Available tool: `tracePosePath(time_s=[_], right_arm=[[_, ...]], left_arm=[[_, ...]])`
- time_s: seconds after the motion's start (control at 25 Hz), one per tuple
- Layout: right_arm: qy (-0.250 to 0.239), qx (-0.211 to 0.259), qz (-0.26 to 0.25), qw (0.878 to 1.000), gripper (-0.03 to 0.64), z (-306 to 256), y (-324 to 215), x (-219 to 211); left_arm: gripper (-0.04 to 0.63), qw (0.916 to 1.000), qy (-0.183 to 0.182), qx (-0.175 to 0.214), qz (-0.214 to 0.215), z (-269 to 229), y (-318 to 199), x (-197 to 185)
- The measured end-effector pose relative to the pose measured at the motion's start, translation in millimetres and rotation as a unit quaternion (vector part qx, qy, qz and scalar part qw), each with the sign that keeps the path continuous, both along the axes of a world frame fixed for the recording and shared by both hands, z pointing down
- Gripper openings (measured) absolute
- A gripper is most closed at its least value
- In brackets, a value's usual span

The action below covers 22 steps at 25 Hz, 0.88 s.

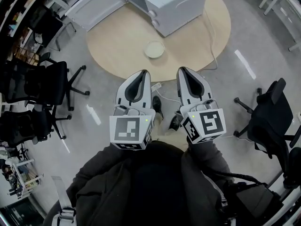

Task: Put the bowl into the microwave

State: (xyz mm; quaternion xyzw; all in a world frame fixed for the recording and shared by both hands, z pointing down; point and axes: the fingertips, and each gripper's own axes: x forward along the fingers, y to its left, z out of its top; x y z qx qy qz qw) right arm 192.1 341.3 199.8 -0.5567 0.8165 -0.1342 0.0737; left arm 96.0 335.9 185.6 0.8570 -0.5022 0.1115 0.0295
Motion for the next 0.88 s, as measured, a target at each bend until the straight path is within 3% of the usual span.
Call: tracePosePath(time_s=[0.36, 0.88], right_arm=[[0.034, -0.022, -0.015, 0.999, 0.009, 17.7, -61.3, -14.6], [0.074, -0.077, 0.001, 0.994, 0.009, 60.7, -173.8, -48.1]], left_arm=[[0.009, 0.9991, 0.03, -0.021, -0.022, 22.3, -59.8, -21.7], [0.009, 0.9956, 0.067, -0.064, -0.016, 60.5, -186.5, -63.5]])
